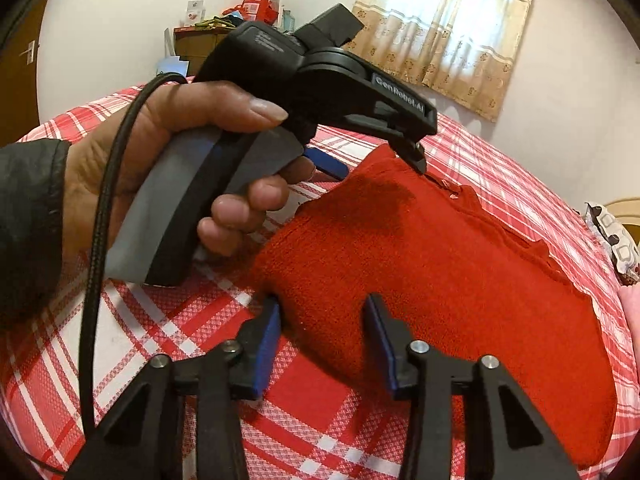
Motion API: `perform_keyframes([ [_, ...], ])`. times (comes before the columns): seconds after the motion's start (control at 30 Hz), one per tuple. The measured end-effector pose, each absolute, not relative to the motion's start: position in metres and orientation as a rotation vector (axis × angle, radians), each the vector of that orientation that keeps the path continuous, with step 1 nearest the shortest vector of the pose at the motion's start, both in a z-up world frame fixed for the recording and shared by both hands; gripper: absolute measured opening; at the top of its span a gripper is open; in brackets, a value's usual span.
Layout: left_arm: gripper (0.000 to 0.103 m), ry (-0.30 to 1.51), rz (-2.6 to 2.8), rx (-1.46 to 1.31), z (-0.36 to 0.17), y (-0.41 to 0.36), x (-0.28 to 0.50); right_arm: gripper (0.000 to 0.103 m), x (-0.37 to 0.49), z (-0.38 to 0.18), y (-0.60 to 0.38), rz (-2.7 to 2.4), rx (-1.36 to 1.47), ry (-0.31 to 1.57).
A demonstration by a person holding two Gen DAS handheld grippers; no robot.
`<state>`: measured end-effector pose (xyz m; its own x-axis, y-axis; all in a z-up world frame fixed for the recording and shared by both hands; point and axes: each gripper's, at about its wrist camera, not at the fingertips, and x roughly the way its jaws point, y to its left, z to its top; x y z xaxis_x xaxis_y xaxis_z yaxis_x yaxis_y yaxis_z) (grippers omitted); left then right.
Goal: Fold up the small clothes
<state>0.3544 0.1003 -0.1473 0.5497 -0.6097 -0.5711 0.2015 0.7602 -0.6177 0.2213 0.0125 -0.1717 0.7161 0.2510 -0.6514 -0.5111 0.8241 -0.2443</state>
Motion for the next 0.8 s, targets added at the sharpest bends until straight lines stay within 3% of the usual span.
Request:
perform_keyframes([
  [0.23,0.061,0.869,-0.505,-0.574,-0.152,0.106,0.356,0.030,0.221,-0.170,0.011,0.441,-0.422,0.643],
  [0.3,0.056,0.869,-0.500,-0.561,-0.151,0.104,0.356,0.022,0.222,-0.169,0.009,0.441,-0.408,0.647],
  [0.33,0.052,0.874,-0.503,-0.553,-0.152,0.103,0.357,0.013,0.222,-0.167,0.007,0.439,-0.397,0.648],
  [0.37,0.042,0.882,-0.508,-0.543,-0.152,0.101,0.358,0.008,0.224,-0.165,0.004,0.442,-0.383,0.649],
  [0.4,0.024,0.891,-0.515,-0.532,-0.152,0.098,0.358,0.008,0.224,-0.163,0.002,0.451,-0.366,0.656],
  [0.43,0.018,0.892,-0.530,-0.529,-0.153,0.097,0.358,0.007,0.225,-0.161,0.000,0.458,-0.353,0.660],
  [0.8,0.017,0.933,-0.505,-0.539,-0.153,0.098,0.360,0.007,0.224,-0.151,-0.025,0.470,-0.276,0.646],
])
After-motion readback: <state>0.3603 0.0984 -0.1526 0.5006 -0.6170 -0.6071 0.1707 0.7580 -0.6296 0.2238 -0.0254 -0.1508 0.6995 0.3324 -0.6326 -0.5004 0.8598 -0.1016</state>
